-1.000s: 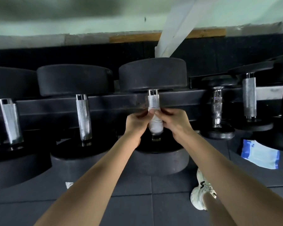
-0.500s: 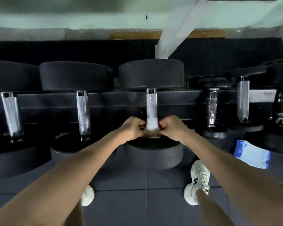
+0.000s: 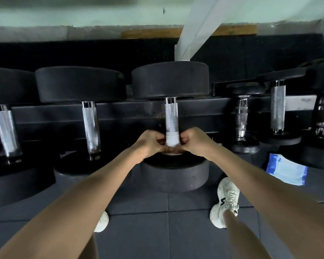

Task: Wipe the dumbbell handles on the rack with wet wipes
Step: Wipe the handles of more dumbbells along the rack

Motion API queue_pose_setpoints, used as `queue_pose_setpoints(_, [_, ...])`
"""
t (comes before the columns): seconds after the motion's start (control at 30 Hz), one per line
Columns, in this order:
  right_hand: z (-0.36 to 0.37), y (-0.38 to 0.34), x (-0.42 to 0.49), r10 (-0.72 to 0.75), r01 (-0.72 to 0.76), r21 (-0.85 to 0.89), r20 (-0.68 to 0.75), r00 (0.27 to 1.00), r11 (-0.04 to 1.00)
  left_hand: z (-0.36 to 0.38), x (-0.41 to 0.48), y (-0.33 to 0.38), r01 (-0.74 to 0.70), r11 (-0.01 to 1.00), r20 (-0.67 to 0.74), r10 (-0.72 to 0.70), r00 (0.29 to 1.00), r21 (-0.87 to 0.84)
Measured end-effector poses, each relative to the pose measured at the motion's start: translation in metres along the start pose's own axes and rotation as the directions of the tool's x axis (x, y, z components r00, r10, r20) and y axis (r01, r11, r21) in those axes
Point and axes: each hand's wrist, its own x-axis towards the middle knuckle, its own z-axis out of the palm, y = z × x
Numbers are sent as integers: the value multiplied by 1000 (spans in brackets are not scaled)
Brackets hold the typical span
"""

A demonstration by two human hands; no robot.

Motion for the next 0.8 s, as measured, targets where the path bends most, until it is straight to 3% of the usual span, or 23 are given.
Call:
queue_pose_setpoints(0.07, [-1,1,-2,27,-29,77,32,999,997,-1,1,-2,14,998,0,-14,1000,-63])
queue_pose_setpoints(0.23, [4,4,-7,-35,34,-12,-173,984,999,0,1,-4,17,1000,-59,-18,998,-12])
queue_pose_setpoints(0.33, [2,0,-9,25,-13,113,-104,994,994,2,0,-2,43,990,-24,-47,999,-133])
queue_pose_setpoints(0.4, [1,-2,-13,28,-15,133,-94,995,991,0,-1,0,38,995,-47,-43,998,-92])
queue_pose_setpoints(0.47, [0,-3,-17,18,11,166,-175,984,986,-1,-3,2,6,1000,-113,-7,994,-8])
queue_pose_setpoints(0.53, [1,-8,-20,34,56,324,-266,963,944,1,-8,4,-41,989,-183,15,983,-141])
queue_pose_setpoints(0.67, [4,-28,-10,166,56,548,-347,923,835,6,-12,17,-79,849,-281,-84,956,-523])
queue_pose_setpoints(0.8, [1,-45,1,204,126,628,-427,881,768,5,-4,36,-124,754,-359,-156,920,-645])
